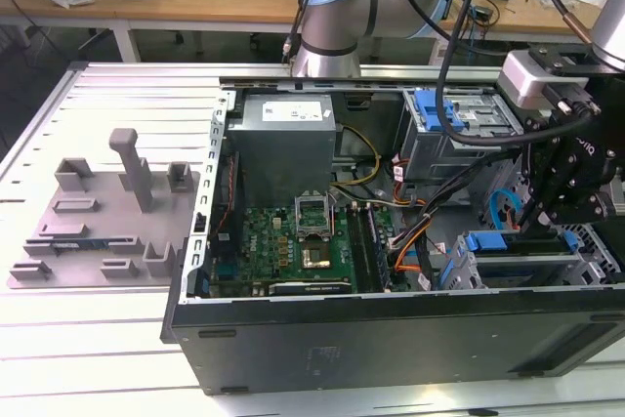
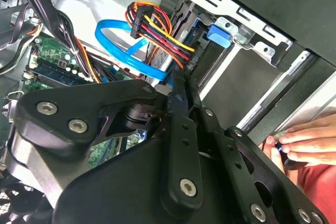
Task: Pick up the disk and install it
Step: 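Insert the second disk wire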
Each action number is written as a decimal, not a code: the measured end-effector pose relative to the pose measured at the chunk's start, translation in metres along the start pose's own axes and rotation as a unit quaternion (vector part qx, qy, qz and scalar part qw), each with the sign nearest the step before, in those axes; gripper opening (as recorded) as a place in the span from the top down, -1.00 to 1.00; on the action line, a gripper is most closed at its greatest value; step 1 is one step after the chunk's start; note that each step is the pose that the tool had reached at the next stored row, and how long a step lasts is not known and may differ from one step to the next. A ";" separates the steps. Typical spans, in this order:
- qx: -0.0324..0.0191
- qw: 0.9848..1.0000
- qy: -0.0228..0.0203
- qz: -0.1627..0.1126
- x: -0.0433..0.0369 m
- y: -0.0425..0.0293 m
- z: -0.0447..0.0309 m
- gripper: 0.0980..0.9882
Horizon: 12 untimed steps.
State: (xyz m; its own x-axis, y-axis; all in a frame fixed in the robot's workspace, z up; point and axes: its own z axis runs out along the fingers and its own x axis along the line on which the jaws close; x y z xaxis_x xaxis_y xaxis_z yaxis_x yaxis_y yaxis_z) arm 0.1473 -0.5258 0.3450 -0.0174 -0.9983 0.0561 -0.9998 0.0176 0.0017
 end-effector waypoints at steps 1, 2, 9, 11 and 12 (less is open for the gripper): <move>0.000 1.000 0.000 0.000 0.0000 0.0000 0.0007 0.86; 0.000 1.000 0.000 0.000 -0.0001 -0.0001 0.0013 0.86; 0.000 1.000 0.000 0.000 -0.0003 -0.0001 0.0045 0.86; 0.000 1.000 0.000 -0.001 -0.0003 -0.0001 0.0064 0.86; 0.000 1.000 0.000 -0.001 -0.0004 -0.0001 0.0069 0.86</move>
State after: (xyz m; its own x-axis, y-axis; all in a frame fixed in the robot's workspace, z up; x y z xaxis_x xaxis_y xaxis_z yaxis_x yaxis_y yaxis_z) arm 0.1474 -0.5259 0.3381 -0.0160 -0.9983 0.0562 -0.9999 0.0161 0.0017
